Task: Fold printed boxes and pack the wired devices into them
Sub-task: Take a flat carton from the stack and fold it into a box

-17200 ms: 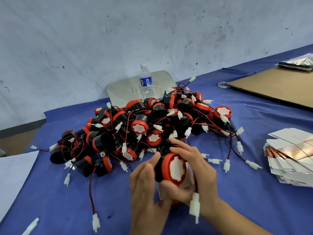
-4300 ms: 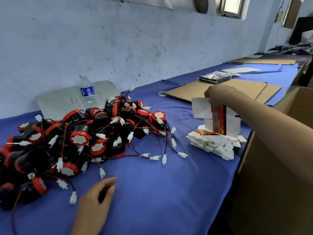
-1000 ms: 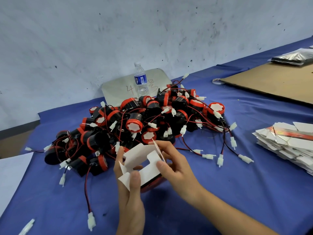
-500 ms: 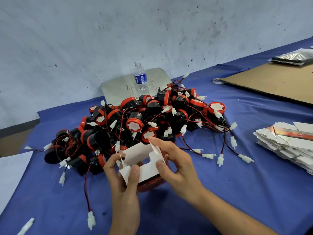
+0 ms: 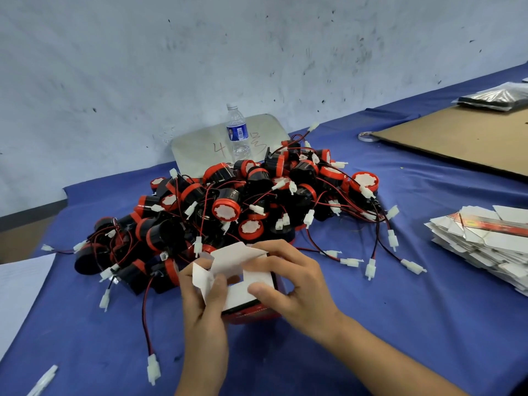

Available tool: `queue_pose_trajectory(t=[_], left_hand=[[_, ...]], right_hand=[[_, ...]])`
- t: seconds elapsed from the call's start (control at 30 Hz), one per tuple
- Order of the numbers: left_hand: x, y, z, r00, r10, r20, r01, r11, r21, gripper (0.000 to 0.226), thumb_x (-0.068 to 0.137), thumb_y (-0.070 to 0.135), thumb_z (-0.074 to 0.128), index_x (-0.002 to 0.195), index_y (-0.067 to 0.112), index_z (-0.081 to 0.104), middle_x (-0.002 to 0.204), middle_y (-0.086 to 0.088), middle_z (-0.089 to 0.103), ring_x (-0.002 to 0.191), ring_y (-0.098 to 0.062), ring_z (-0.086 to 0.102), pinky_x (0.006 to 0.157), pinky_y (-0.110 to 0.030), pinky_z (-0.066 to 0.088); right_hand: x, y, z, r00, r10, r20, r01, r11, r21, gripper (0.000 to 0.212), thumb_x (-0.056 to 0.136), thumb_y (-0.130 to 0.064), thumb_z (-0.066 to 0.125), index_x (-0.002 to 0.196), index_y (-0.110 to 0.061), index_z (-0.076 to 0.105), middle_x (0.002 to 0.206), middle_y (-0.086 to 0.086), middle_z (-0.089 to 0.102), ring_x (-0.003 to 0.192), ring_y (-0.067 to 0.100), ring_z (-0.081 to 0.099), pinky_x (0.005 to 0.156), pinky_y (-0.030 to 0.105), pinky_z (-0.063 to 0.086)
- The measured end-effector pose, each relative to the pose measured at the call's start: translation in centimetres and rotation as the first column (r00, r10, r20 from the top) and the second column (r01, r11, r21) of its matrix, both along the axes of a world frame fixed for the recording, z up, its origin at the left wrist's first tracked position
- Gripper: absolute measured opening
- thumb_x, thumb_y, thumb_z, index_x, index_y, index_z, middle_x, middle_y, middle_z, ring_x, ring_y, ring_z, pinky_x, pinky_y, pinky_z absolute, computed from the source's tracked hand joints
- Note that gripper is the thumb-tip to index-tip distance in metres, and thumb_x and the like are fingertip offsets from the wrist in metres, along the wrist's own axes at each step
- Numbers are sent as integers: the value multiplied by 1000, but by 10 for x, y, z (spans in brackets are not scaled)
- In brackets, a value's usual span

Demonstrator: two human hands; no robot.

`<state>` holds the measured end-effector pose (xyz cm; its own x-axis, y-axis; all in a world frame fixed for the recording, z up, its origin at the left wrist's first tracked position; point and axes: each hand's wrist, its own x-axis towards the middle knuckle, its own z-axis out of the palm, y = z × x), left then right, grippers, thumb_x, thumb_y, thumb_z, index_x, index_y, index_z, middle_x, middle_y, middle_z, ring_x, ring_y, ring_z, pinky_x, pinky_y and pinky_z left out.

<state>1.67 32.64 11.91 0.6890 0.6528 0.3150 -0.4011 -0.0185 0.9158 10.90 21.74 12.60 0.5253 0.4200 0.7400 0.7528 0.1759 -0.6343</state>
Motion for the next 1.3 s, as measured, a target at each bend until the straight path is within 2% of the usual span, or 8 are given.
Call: queue_pose_trajectory(t=[0.17,0.27,0.4,0.47,0.57,0.77,0.93,1.3], left_hand=[[0,-11,3,992,82,-97,-37,918,394,77,70,78,59,138,60,30,135,38,45,120,9,50,85,-9,46],[0,-14,4,985,147,-93,-89,887,454,56,66,84,56,117,63,53,133,36,48,116,4,55,82,-19,53],[-1,-16,5,988,119,-95,-76,926,370,35,66,75,62,87,47,68,129,36,52,105,-3,64,68,-18,55],[-1,-13,6,989,111,-94,-71,934,351,37,64,74,65,83,43,69,128,36,52,103,-1,64,66,-17,54],[-3,-11,9,991,63,-116,-25,953,302,51,60,83,63,82,38,68,132,33,52,94,-8,69,61,-20,55],[-4,-12,10,996,-64,-66,72,990,122,59,50,71,80,88,37,50,125,5,64,95,-15,70,60,-25,56],[-6,-11,8,1000,-12,-25,18,956,292,56,56,71,78,100,49,50,128,12,61,100,-14,69,67,-24,57],[-7,-14,9,996,-19,84,-42,749,661,58,80,61,67,130,39,45,143,5,48,127,-18,53,88,-22,52]], right_hand=[[1,-3,6,967,49,-250,-26,995,95,53,88,-54,52,87,-7,76,105,-13,65,97,2,62,77,18,47],[3,-3,7,898,114,-425,-69,991,118,51,86,-51,45,76,-11,76,104,-12,68,98,7,63,80,23,48],[8,-4,7,821,194,-538,-160,981,109,37,90,-35,52,73,-12,76,94,-5,70,88,11,65,77,25,46],[11,-6,10,826,257,-502,-255,964,75,25,92,-23,51,99,-15,74,88,-12,69,81,5,61,75,19,44],[17,-12,14,842,319,-436,-339,940,33,44,93,-15,53,133,-32,51,90,-18,63,76,2,51,74,16,41],[13,-10,18,590,466,-659,-529,840,120,13,83,-23,67,78,-15,77,114,0,69,101,17,64,80,29,52],[22,-18,23,455,468,-758,-689,724,34,41,81,-10,64,120,-22,63,119,9,62,96,18,64,76,26,54],[18,-35,44,762,395,-513,-588,755,-290,41,84,3,66,119,-17,61,113,2,63,93,22,63,75,28,53]])
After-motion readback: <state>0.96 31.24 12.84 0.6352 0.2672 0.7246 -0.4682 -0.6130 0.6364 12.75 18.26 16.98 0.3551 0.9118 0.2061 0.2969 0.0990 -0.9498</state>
